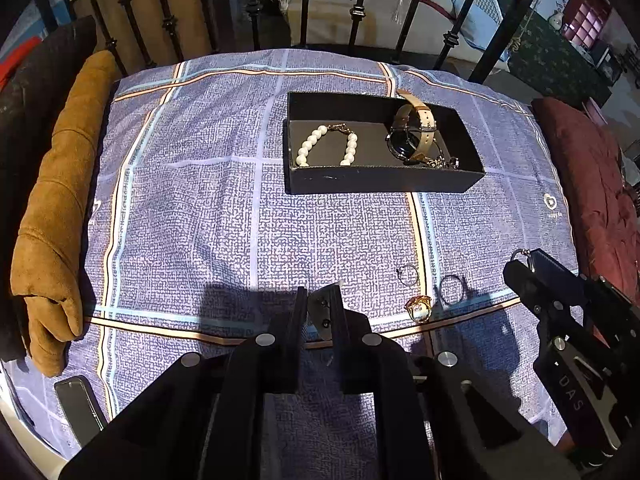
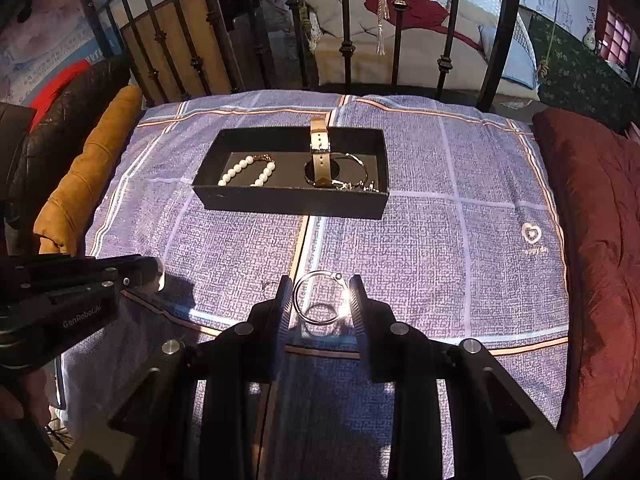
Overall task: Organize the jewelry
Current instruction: 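Lift the white charm with the left gripper while the right gripper grasps the silver hoop ring, then release the white charm into the black box while the right gripper drops the silver hoop there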
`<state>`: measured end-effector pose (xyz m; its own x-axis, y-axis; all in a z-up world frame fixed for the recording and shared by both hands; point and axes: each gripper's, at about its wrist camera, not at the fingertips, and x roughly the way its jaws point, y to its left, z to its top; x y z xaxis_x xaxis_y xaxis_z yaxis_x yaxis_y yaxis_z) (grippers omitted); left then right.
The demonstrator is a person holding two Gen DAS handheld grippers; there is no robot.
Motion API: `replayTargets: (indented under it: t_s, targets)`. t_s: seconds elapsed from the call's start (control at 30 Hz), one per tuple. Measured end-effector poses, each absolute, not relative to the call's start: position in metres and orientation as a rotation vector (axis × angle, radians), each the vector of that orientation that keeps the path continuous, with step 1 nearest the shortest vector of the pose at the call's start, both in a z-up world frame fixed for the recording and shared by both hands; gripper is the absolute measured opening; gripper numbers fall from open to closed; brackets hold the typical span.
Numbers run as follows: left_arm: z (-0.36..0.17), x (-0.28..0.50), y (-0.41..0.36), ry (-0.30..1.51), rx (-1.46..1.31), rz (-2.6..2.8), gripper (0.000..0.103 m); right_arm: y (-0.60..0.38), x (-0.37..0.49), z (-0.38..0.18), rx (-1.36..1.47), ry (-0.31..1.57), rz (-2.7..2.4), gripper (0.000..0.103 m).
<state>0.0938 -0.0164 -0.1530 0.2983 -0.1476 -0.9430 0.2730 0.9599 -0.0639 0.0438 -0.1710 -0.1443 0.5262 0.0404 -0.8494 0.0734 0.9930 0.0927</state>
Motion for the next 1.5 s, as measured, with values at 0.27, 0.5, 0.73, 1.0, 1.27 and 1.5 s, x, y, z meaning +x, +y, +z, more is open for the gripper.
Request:
replayTargets:
  t_s: [0.27, 0.5, 0.73, 1.0, 1.27, 1.5]
  targets:
    - [-0.148, 0.098, -0.028, 1.219, 0.15, -0.216, 0.01, -0.177, 0.057, -0.135, 0.137, 0.979, 0.024, 0.03]
    - [-0.148, 0.101, -0.038, 1.203, 0.152, -0.15, 0.01, -0.186, 0.068, -0.135, 0.143, 0.974, 0.083, 0.03]
    - [-0.153, 0.1, -0.042, 1.218, 0.144, -0.123, 0.01, -0.191, 0.073, -0.138, 0.125, 0.985, 0.114, 0.03]
    - [-0.148, 0.106, -0.042, 1.222, 0.133, -0.117, 0.01, -0.194, 0.076, -0.13, 0.111, 0.981, 0.107, 0.03]
    - [-0.125, 0.135, -0.052, 1.152, 0.131, -0.149, 0.011, -0.202, 0.1, -0.117, 0.078, 0.926, 0.083, 0.03]
    - [-0.12, 0.175, -0.064, 1.111, 0.127, -0.177, 0.011, -0.208, 0.134, -0.121, 0.069, 0.905, 0.07, 0.03]
